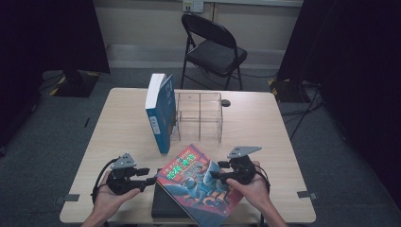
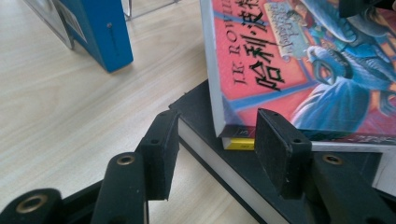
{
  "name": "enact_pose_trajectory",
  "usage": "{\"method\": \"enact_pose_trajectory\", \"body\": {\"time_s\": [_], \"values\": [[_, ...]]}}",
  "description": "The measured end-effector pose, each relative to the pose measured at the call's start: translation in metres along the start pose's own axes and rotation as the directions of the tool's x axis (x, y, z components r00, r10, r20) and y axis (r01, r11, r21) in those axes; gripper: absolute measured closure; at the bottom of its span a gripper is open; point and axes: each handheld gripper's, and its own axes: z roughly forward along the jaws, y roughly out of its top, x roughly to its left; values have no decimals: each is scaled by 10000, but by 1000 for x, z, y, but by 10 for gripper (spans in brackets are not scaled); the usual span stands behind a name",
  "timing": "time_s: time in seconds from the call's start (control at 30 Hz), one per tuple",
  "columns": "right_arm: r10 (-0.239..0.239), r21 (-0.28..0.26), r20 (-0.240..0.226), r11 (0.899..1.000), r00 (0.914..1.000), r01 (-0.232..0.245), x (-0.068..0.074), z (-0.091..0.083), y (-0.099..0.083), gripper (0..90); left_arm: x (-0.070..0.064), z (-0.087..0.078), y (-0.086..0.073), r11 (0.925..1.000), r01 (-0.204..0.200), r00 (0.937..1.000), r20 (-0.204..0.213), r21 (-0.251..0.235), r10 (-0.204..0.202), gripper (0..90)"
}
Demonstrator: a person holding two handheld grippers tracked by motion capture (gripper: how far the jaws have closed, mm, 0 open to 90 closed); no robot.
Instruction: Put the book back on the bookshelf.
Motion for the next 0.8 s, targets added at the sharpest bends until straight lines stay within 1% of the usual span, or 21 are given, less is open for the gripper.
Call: {"method": "enact_pose_trajectory", "body": {"time_s": [0.03, 0.07, 0.13, 0.2, 0.23, 0.27, 0.3, 0.37, 0.43, 0.57, 0.6, 0.63, 0.67, 0.73, 0.8], "values": [[6, 10, 24, 10000, 10000, -6, 0, 0, 0, 464, 1, 1, 0, 10000, -54, 10000, 48, -46, 54, 492], [-11, 15, 24, 10000, 10000, 11, 0, 0, 0, 464, 3, 2, -1, 9998, 89, 9999, 107, -188, -87, 489], [-12, 41, -16, 10000, 10000, 12, 1, 0, 0, 456, 4, 3, 0, 9998, 8, 10000, 84, -204, -6, 484], [9, 105, -47, 9999, 10000, -8, 0, 0, 0, 459, 3, 4, 0, 9996, -94, 10000, 1, -269, 94, 491], [57, 178, -55, 9998, 10000, -56, -1, 0, -1, 459, 3, 5, 1, 9996, -52, 10000, -65, -266, 51, 497], [95, 276, -60, 9996, 9999, -93, -2, 1, -2, 458, 2, 6, 3, 9995, -85, 9998, -199, -295, 79, 497], [174, 262, -105, 9995, 9998, -171, -3, 2, -3, 457, 2, 7, 4, 9995, -163, 9994, -309, -269, 155, 501], [199, 302, -56, 9993, 9998, -197, -2, 1, -3, 454, 3, 9, 6, 9994, -116, 9992, -381, -322, 104, 504], [150, 407, -22, 9991, 9999, -149, -3, -1, -3, 453, 5, 13, 9, 9995, 1, 9994, -352, -330, -13, 496], [216, 384, -14, 9990, 9998, -215, -4, -4, -6, 450, 9, 18, 14, 9994, 73, 9991, -409, -330, -87, 493], [226, 337, -9, 9992, 9997, -225, -4, -4, -7, 449, 10, 20, 16, 9995, 15, 9991, -419, -307, -28, 492], [248, 310, 25, 9992, 9997, -249, -4, -5, -9, 445, 10, 22, 17, 9991, 238, 9989, -397, -345, -251, 496], [282, 248, 57, 9993, 9996, -283, -3, -5, -10, 442, 11, 23, 18, 9991, 278, 9987, -427, -331, -293, 506], [326, 115, 160, 9994, 9993, -328, -1, -6, -12, 441, 12, 24, 18, 9990, 270, 9986, -448, -344, -286, 506], [281, 72, 276, 9996, 9992, -283, 1, -6, -13, 441, 13, 25, 18, 9987, 310, 9984, -459, -394, -328, 486]]}}
